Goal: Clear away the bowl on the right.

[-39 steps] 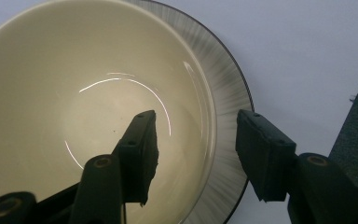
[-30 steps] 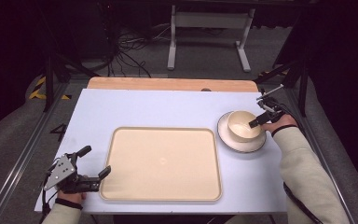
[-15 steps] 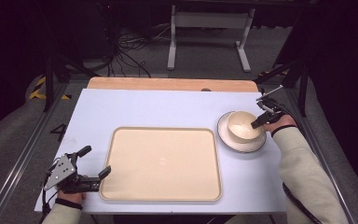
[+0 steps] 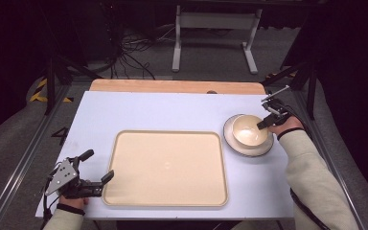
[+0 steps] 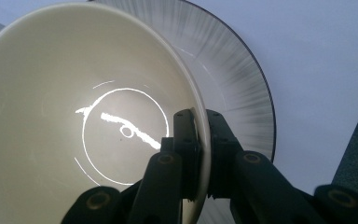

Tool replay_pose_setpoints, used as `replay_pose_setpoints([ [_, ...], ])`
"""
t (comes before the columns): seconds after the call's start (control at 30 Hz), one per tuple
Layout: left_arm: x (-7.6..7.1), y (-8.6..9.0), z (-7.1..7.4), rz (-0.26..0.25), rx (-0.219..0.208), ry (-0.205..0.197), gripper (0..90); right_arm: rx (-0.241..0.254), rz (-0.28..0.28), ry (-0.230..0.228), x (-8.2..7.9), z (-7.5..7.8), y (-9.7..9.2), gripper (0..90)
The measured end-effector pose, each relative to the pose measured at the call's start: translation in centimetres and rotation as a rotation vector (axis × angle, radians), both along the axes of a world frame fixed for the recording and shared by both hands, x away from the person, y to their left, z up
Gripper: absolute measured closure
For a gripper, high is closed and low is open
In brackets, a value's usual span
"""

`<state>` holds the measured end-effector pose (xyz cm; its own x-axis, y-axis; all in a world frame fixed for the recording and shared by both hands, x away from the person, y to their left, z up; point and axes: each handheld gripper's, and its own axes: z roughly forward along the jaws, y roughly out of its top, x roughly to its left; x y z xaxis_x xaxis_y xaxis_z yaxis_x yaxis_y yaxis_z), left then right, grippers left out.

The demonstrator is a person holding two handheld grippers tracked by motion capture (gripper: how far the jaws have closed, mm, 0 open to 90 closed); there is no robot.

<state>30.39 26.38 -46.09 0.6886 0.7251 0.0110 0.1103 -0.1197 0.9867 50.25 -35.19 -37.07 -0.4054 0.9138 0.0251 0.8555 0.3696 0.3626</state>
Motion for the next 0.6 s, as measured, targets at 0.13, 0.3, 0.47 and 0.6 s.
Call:
replay_pose_setpoints([
  [0.13,0.0,0.0,0.0,0.003,-0.002,0.001,0.2,0.003,0.004,-0.015,-0.1,0.3,0.1,84.8],
  [0.3,0.0,0.0,0.0,0.004,-0.003,0.001,0.2,-0.027,0.009,-0.031,-0.4,1.0,0.2,84.2],
  [0.47,0.0,0.0,0.0,0.004,-0.002,0.001,0.2,-0.019,0.016,-0.038,-0.7,1.3,0.2,84.2],
  [0.6,0.0,0.0,0.0,0.004,-0.005,0.002,0.2,-0.017,0.019,-0.047,-0.8,1.8,0.3,84.1],
])
